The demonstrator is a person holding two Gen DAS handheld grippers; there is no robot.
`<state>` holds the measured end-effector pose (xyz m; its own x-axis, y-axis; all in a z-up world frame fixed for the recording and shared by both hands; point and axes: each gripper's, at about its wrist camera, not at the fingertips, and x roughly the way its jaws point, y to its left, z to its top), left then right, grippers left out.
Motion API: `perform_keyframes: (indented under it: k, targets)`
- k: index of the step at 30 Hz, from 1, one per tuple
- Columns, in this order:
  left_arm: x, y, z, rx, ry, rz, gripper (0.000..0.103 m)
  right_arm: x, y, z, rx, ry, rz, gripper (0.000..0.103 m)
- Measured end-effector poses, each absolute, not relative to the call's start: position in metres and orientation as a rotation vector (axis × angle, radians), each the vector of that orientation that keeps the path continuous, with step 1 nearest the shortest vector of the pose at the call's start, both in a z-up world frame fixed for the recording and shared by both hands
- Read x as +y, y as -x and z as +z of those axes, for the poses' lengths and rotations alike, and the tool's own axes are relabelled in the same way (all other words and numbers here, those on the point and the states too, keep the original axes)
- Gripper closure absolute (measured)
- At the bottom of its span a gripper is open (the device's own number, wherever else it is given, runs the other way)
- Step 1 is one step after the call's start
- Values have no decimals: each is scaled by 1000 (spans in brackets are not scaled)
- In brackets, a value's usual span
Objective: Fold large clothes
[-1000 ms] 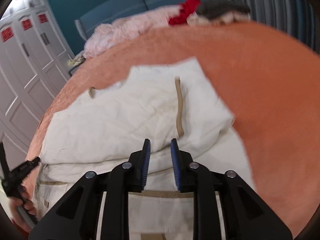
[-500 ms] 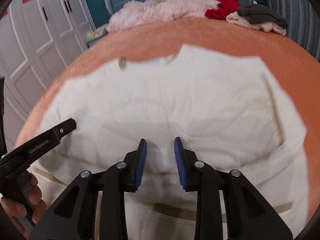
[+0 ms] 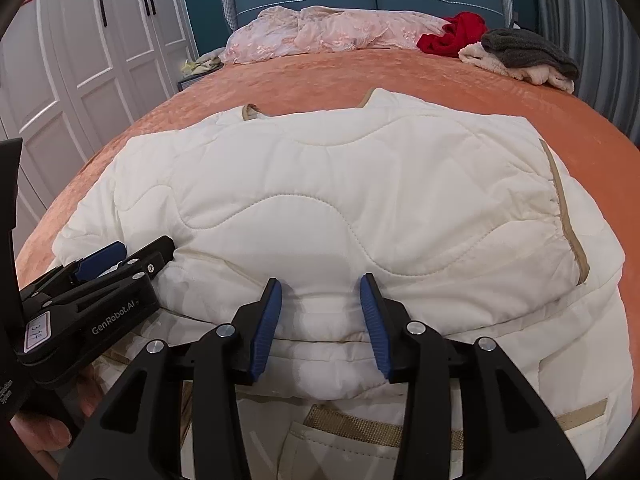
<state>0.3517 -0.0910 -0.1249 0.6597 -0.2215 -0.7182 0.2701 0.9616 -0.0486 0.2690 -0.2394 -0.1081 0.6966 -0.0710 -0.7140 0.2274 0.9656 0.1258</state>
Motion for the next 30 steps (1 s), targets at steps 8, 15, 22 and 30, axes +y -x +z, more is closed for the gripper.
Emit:
perform_keyframes:
  k: [8, 15, 22, 30]
  targets:
    - [-93, -351, -125, 794, -75, -269, 40, -239, -269, -109, 781, -203, -173, 63]
    - [-92, -351, -125, 797, -73, -271, 39, -239, -270, -106, 779, -217, -154, 58]
    - [-49, -353, -77, 740, 96, -320, 38, -247, -261, -70, 741, -273, -49, 47]
    - [0, -472, -26, 781, 223, -222, 36, -269, -397, -36, 728, -545, 100, 45]
